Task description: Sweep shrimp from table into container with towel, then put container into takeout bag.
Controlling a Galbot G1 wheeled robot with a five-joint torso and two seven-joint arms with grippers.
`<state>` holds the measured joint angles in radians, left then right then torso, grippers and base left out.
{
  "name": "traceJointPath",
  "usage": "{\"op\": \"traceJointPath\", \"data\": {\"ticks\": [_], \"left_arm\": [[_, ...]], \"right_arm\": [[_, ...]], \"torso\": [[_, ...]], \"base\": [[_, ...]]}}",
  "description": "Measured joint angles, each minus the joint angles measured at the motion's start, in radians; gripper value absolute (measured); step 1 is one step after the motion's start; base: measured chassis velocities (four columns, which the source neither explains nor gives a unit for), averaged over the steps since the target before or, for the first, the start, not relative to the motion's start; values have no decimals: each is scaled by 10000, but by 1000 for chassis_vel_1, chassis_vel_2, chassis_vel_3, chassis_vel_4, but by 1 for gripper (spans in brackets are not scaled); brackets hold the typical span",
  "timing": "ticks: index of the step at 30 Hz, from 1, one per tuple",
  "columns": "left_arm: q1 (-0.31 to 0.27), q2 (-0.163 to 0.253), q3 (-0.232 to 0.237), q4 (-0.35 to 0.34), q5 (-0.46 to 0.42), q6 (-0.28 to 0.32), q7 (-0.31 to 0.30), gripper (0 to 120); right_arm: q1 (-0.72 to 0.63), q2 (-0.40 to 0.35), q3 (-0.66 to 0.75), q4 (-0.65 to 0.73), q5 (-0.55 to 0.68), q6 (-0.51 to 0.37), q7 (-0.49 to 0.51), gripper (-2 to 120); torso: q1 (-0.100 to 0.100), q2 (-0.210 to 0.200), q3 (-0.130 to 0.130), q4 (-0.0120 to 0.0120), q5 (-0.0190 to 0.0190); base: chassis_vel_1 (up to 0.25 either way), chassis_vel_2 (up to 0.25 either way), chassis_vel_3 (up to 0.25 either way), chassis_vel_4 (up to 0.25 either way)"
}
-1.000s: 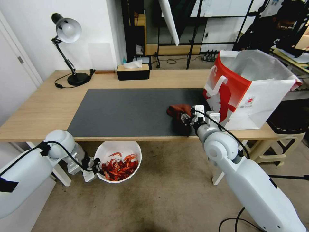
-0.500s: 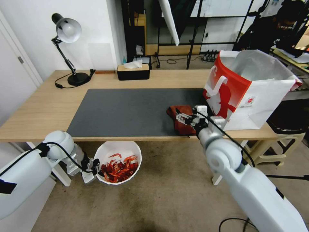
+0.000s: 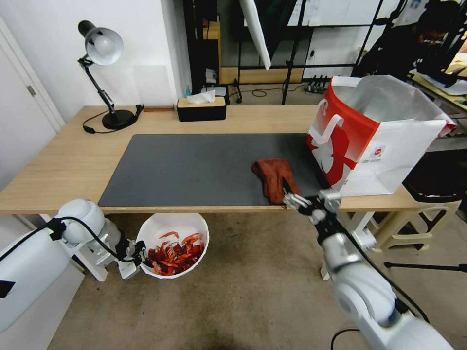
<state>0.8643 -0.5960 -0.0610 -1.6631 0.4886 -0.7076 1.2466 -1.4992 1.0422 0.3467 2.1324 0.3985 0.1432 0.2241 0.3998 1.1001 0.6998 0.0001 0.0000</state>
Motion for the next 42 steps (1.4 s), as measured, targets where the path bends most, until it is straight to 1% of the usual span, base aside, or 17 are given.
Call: {"op": "traceJointPath", "data": {"ticks": [3, 7, 10, 20, 22, 24, 25, 28, 29, 31, 33, 34, 36, 37, 40, 41, 42], "left_arm": [[149, 58, -105, -217, 38, 3, 0, 0], [346, 170, -202, -444, 117, 5, 0, 0], [734, 300, -366, -836, 233, -2, 0, 0], [1956, 726, -932, -2094, 267, -16, -53, 0], [2615, 874, -1455, -2568, 193, -66, -108, 0], [3429, 1035, -2201, -3102, -32, -141, -260, 0], [3429, 1035, -2201, -3102, -32, -141, -260, 0], [4183, 1141, -3118, -3693, -163, -325, -481, 0], [4183, 1141, -3118, -3693, -163, -325, -481, 0], [4439, 1220, -3486, -3955, -507, -313, -519, 0], [4517, 1338, -3693, -4130, -1073, -78, -517, 0], [4517, 1338, -3693, -4130, -1073, -78, -517, 0], [4386, 1536, -3784, -4167, -1998, 335, -515, 0], [4386, 1536, -3784, -4167, -1998, 335, -515, 0], [3760, 1650, -3774, -4125, -2766, 618, -517, 0], [3760, 1650, -3774, -4125, -2766, 618, -517, 0], [3405, 1738, -3683, -4106, -3245, 831, -524, 0]], "right_arm": [[-956, 257, 490, -48, -339, 543, -272, 100], [-1457, 415, 683, -86, -455, 746, -466, 100], [-1958, 614, 632, -201, -666, 1011, -654, 100], [-2212, 941, 186, -462, -1154, 1214, -739, 100], [-2219, 983, 79, -537, -1212, 1259, -780, 100], [-2228, 975, 10, -633, -1232, 1314, -826, 100], [-2228, 975, 10, -633, -1232, 1314, -826, 100], [-2198, 930, -24, -768, -1226, 1376, -875, 100], [-2198, 930, -24, -768, -1226, 1376, -875, 100], [-2161, 911, -60, -806, -1216, 1389, -904, 100], [-2140, 905, -66, -832, -1220, 1401, -966, 100], [-2140, 905, -66, -832, -1220, 1401, -966, 100], [-2145, 895, -72, -860, -1235, 1437, -1003, 100], [-2145, 895, -72, -860, -1235, 1437, -1003, 100], [-2177, 899, -44, -875, -1240, 1464, -1024, 100], [-2177, 899, -44, -875, -1240, 1464, -1024, 100], [-2192, 901, -11, -892, -1248, 1469, -1049, 100]], "torso": [[0, 0, 0, -3, 0], [0, 0, 1, -1, -1], [0, 0, 1, 0, -1], [1, 0, 0, 0, 0], [1, 0, 2, 1, -1], [1, 0, 1, 1, -1], [1, 0, 1, 1, -1], [2, 0, 1, 0, -1], [2, 0, 1, 0, -1], [1, 0, 1, 0, 0], [2, -1, 1, 0, 0], [2, -1, 1, 0, 0], [3, -1, 1, 0, 0], [3, -1, 1, 0, 0], [2, -1, 1, -3, -1], [2, -1, 1, -3, -1], [3, -2, 2, -2, 0]], "base": [[0, 0, 0, 0], [0, 0, 0, 0], [0, 0, 0, 0], [0, 0, 0, 0], [0, 0, 0, 0], [0, 0, 0, 0], [0, 0, 0, 0], [0, 0, 0, 0], [0, 0, 0, 0], [0, 0, 0, 0], [0, 0, 0, 0], [0, 0, 0, 0], [0, 0, 0, 0], [0, 0, 0, 0], [0, 0, 0, 0], [0, 0, 0, 0], [0, 0, 0, 0]]}}
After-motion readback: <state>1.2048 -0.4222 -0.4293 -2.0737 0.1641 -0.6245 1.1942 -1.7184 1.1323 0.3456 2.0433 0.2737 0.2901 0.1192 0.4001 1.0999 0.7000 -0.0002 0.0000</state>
